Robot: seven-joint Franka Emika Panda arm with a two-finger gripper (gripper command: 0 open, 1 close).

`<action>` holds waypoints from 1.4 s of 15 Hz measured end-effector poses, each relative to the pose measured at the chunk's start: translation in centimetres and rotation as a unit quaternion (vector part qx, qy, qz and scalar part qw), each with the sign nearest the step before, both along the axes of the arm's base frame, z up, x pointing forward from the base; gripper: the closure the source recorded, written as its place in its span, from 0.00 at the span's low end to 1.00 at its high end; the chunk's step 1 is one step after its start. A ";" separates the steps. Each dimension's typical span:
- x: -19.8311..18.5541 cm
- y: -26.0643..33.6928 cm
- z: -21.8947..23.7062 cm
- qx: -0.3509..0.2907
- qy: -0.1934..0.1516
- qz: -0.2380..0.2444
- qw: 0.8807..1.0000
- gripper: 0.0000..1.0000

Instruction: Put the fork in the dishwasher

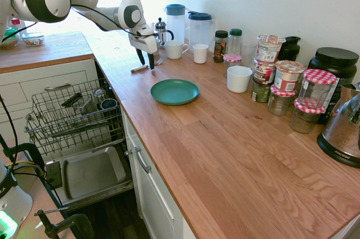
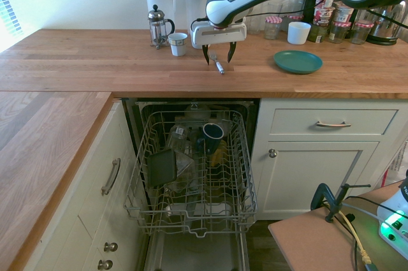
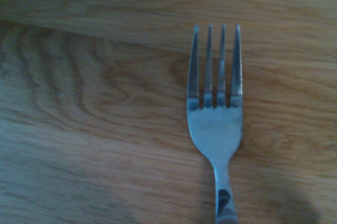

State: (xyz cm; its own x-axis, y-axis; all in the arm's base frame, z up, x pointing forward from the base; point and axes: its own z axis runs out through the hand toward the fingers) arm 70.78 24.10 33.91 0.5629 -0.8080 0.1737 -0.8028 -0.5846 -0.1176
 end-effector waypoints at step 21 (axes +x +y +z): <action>1.4 -1.5 -0.1 0.035 0.035 0.003 0.999 1.00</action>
State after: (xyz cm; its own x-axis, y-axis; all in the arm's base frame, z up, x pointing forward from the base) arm 72.22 22.63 33.85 0.5766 -0.8133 0.0780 -0.8069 -0.5818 -0.1021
